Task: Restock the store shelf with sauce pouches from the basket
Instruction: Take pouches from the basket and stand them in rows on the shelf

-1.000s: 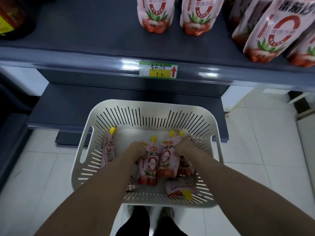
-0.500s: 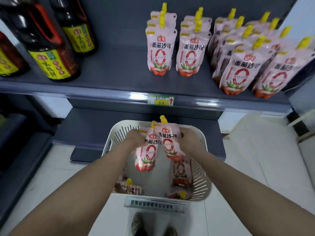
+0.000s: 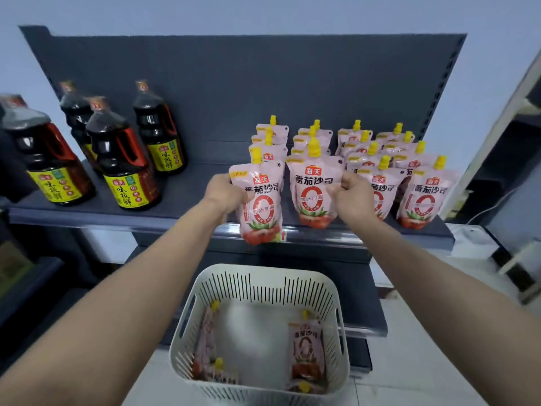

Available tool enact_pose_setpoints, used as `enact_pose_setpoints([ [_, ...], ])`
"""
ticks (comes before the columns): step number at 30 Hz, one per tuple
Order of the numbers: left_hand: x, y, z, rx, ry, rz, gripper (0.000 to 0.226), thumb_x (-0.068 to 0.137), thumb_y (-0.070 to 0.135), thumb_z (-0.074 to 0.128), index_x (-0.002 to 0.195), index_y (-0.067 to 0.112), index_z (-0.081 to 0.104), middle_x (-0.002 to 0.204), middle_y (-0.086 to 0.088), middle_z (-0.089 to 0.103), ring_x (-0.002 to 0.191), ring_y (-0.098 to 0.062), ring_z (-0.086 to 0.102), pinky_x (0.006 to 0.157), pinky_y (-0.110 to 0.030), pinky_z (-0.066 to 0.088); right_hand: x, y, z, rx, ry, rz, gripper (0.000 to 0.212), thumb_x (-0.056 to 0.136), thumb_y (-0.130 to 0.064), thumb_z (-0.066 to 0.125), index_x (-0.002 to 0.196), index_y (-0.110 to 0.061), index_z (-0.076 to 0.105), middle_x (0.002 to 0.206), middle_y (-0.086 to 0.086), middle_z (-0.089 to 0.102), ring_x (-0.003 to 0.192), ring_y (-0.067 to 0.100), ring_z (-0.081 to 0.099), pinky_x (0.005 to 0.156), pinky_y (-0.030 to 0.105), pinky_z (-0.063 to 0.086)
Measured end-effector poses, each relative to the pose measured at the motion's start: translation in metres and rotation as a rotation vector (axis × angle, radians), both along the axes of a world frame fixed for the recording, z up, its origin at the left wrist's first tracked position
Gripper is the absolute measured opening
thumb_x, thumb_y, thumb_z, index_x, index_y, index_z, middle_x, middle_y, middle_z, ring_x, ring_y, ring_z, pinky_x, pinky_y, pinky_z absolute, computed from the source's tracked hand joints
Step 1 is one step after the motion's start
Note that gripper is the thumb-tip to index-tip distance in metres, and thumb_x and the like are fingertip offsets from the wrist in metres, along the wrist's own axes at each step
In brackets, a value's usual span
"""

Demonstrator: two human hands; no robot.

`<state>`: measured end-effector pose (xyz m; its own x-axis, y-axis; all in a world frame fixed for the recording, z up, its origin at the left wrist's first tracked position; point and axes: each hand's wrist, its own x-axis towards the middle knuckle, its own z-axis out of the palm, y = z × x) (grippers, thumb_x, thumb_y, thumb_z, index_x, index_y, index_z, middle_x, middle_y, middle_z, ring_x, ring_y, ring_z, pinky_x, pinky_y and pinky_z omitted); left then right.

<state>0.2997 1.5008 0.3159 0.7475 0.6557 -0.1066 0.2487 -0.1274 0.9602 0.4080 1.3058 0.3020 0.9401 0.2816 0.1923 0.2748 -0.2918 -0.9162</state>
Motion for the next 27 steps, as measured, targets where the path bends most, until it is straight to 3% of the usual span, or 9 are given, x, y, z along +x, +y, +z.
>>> enact_pose_setpoints([
  [2, 0.005, 0.001, 0.012, 0.002, -0.048, 0.018, 0.021, 0.079, -0.008, 0.066, 0.094, 0.006, 0.064, 0.098, -0.01, 0.067, 0.088, -0.024, 0.063, 0.078, -0.037, 0.053, 0.012, 0.002, 0.008, 0.021, -0.013, -0.021, 0.011, 0.091, -0.01, 0.056, 0.093, -0.016, 0.065, 0.096, 0.004, 0.071, 0.09, 0.024, 0.067, 0.083, 0.047, 0.057],
  [6, 0.014, 0.005, 0.023, 0.015, -0.103, 0.032, 0.018, 0.08, -0.005, 0.066, 0.09, 0.009, 0.063, 0.095, -0.008, 0.067, 0.089, -0.025, 0.066, 0.079, -0.041, 0.056, 0.026, 0.008, 0.011, 0.107, 0.045, -0.064, 0.015, 0.091, -0.008, 0.058, 0.101, -0.014, 0.066, 0.102, 0.007, 0.072, 0.093, 0.027, 0.068, 0.083, 0.048, 0.058],
  [12, 0.034, 0.012, 0.019, -0.02, -0.11, 0.022, 0.018, 0.08, -0.004, 0.066, 0.093, 0.009, 0.064, 0.11, -0.015, 0.07, 0.098, -0.031, 0.068, 0.085, -0.05, 0.055, 0.035, 0.021, 0.003, 0.183, 0.174, -0.09, 0.015, 0.091, -0.004, 0.057, 0.103, -0.011, 0.065, 0.105, 0.011, 0.07, 0.092, 0.025, 0.067, 0.081, 0.044, 0.059],
  [22, 0.067, 0.024, -0.002, -0.013, -0.045, -0.024, 0.018, 0.083, -0.001, 0.065, 0.096, 0.011, 0.063, 0.113, -0.014, 0.069, 0.101, -0.03, 0.067, 0.085, -0.046, 0.056, 0.052, 0.032, -0.016, 0.16, 0.229, -0.105, 0.013, 0.091, 0.001, 0.054, 0.093, -0.01, 0.06, 0.097, 0.013, 0.065, 0.09, 0.028, 0.064, 0.087, 0.046, 0.056],
  [27, 0.082, 0.033, -0.013, -0.02, -0.035, -0.051, 0.02, 0.082, -0.002, 0.065, 0.099, 0.008, 0.064, 0.115, -0.016, 0.068, 0.104, -0.033, 0.066, 0.088, -0.052, 0.054, 0.065, 0.037, -0.027, 0.152, 0.264, -0.126, 0.006, 0.091, -0.001, 0.055, 0.093, -0.004, 0.059, 0.096, 0.017, 0.065, 0.087, 0.026, 0.062, 0.084, 0.042, 0.056],
])
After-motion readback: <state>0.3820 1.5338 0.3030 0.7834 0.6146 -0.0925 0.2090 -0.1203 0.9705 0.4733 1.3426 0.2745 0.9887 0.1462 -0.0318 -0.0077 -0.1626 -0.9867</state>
